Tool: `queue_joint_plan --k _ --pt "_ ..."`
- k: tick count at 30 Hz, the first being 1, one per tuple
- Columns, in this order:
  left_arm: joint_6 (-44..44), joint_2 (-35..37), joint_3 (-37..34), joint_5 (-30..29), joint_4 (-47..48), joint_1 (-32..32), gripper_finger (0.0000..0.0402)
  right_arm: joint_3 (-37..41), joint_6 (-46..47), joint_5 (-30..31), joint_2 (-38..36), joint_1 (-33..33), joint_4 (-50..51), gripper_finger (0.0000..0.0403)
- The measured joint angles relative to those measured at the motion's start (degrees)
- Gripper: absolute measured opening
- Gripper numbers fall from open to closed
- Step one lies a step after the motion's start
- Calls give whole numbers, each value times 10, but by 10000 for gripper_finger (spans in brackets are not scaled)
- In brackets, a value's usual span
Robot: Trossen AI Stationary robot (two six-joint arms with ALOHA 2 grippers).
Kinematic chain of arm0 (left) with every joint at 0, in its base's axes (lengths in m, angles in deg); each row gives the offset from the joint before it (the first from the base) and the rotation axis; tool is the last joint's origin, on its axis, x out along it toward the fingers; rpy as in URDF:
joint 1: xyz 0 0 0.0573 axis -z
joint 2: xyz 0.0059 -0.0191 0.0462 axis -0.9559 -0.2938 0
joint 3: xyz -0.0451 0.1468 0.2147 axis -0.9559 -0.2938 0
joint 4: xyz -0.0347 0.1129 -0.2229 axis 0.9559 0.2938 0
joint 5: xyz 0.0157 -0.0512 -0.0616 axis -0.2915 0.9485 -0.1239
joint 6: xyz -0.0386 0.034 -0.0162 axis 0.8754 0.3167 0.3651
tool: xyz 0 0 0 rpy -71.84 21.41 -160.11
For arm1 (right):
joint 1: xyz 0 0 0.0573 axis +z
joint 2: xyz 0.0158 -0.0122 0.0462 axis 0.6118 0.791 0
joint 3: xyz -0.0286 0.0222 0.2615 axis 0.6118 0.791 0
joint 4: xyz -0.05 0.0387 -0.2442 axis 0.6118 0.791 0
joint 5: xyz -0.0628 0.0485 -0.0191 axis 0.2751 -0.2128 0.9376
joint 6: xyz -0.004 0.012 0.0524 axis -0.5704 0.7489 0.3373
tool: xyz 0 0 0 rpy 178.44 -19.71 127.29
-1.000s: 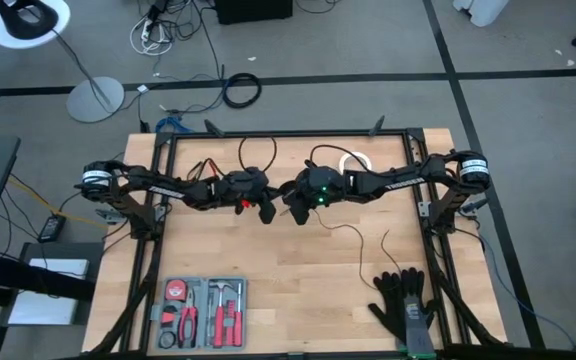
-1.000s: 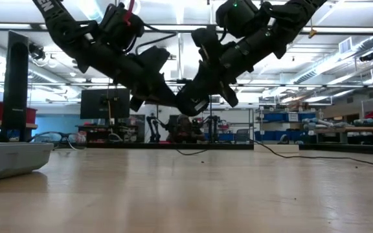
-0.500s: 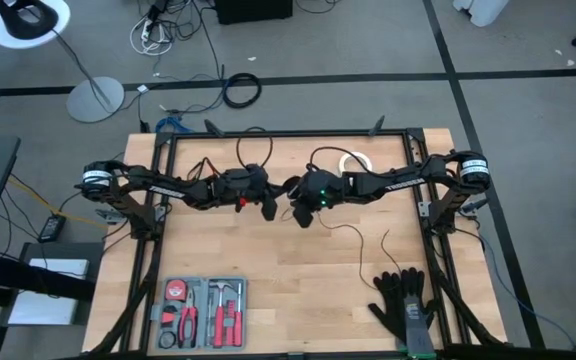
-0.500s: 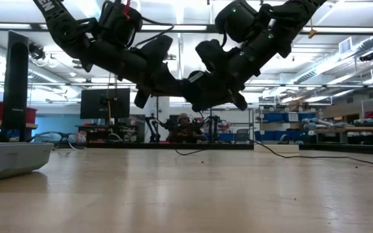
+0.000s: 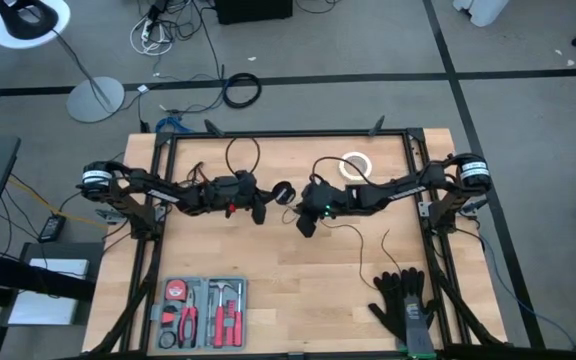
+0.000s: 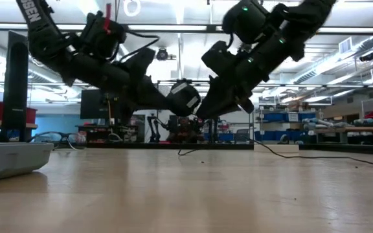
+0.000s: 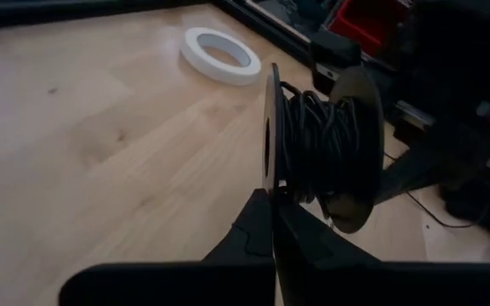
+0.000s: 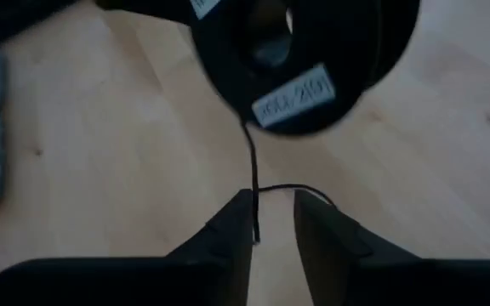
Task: Coil cords
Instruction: Coil the black wire on the black spool
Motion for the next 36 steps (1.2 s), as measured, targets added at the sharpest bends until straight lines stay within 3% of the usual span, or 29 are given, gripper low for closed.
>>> queue_joint_plan --k 6,11,19,25,30,36 --pt "25 0 -46 0 -57 -2 0 90 38 1 0 21 -127 109" --pt "30 1 -79 8 -98 -2 0 121 53 1 0 30 -144 109" --pt "36 1 -101 9 -103 -2 0 100 -57 31 0 22 -184 110" --pt "35 1 -102 9 -104 -2 0 49 -156 35 51 -4 -165 111" --pt "35 1 -102 9 -103 -2 0 -6 -165 31 106 -24 -66 111" --pt "36 1 -102 10 -102 -2 0 -20 -138 -4 110 -34 15 106"
